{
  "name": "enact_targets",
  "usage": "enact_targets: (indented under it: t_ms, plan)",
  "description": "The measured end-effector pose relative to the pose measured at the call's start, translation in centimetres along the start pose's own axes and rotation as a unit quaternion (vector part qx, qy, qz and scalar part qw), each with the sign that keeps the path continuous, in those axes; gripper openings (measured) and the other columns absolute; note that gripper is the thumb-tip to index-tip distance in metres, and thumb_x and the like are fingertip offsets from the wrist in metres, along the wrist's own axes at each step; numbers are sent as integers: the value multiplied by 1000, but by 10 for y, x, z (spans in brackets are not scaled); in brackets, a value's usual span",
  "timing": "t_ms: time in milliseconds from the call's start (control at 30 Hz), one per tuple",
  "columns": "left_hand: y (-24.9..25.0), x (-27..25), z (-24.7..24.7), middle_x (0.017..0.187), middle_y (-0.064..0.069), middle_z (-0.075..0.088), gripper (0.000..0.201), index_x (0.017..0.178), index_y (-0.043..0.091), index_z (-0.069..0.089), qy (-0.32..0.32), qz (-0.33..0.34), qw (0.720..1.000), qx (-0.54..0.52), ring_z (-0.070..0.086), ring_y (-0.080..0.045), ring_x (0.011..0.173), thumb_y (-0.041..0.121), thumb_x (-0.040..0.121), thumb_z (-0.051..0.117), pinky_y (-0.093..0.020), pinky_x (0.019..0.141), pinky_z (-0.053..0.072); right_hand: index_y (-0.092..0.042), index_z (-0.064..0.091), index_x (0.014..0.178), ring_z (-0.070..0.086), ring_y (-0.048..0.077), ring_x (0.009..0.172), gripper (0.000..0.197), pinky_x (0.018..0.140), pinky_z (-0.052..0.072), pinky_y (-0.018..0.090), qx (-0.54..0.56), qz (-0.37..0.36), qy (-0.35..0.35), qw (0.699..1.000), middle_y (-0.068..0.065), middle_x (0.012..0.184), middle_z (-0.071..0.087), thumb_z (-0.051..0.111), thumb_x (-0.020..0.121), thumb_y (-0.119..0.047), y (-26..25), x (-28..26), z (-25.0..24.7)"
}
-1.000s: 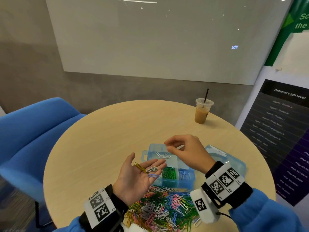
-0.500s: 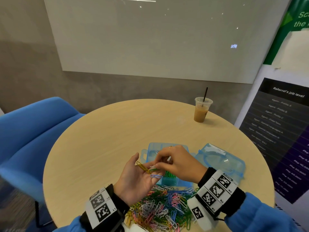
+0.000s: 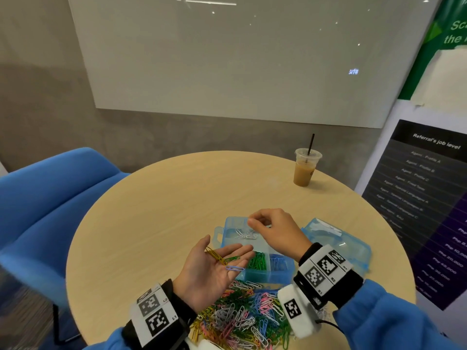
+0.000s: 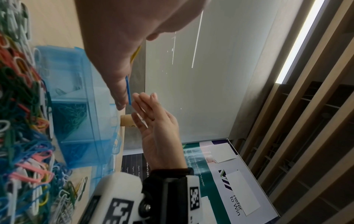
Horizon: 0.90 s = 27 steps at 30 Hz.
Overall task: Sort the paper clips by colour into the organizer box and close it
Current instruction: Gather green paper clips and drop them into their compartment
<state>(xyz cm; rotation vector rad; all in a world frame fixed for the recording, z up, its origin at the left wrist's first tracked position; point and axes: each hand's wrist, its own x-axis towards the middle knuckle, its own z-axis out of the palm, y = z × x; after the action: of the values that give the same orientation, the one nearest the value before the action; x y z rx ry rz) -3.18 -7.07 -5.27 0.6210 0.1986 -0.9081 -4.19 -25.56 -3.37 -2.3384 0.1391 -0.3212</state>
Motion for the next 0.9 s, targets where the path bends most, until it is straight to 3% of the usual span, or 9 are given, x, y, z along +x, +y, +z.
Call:
enact_targets:
  t_ms: [100,200,267,367,433,500,633,767,900]
  plan:
    - [2,-1,0,122,-33,60,72,132,-14,43,-9,3,1000,0,61,-45,109,50,102,30,-47,81,52,-13,68,118,60,10,110,32,98,48,31,-46,-10,-1,999,-1,119,67,60,94,-33,-1,-3,-2]
    - [3,-2,0,123,-32,60,73,129,-15,46,-20,10,1000,-8,61,-42,114,51,101,32,-49,83,52,-21,73,95,59,4,95,14,82,52,30,-27,-94,-30,995,-7,102,67,67,89,-32,-9,-15,-2]
    - [2,-3,1,127,-33,57,75,127,-17,49,-34,12,999,-20,58,-39,118,51,100,34,-52,86,50,-20,73,88,57,5,84,12,69,46,20,-35,-146,-85,985,-7,91,63,71,86,-32,-13,-24,1]
    - [1,-6,3,128,-32,54,76,123,-20,53,-48,4,999,-17,60,-35,104,50,98,36,-42,86,53,-18,74,86,54,6,75,9,65,38,15,-61,-176,-109,977,-6,84,58,72,85,-27,-14,-29,9]
    - [-1,-8,4,123,-30,54,74,124,-19,52,-48,-9,999,-13,57,-32,102,49,97,39,-38,88,51,-18,72,84,54,10,75,6,68,42,23,-74,-178,-98,976,-1,84,59,70,86,-24,-11,-28,12]
    - [-3,-8,5,126,-28,53,73,126,-19,50,-44,-13,999,-19,52,-32,113,48,97,40,-39,91,47,-18,69,85,52,13,76,6,70,42,27,-96,-178,-108,973,1,84,59,67,88,-23,-10,-27,13]
    - [-3,-7,6,126,-31,59,71,124,-19,52,-19,7,1000,-1,60,-38,117,46,100,39,-53,86,51,-16,63,90,47,10,80,9,74,40,24,-128,-160,-70,976,-5,87,51,57,95,-21,-6,-24,8]
    - [1,-6,4,127,-31,57,67,134,-14,41,6,51,999,-11,56,-41,120,44,101,37,-44,105,44,-18,65,90,45,4,75,11,74,38,21,-141,-126,15,982,-7,87,53,58,96,-25,3,-23,-2]
    - [5,-7,4,130,-27,57,59,135,-10,42,10,99,995,-31,55,-36,122,38,102,40,-41,105,42,-23,69,94,52,6,76,11,74,41,18,-108,-115,19,987,-11,87,56,59,95,-28,0,-29,-11]
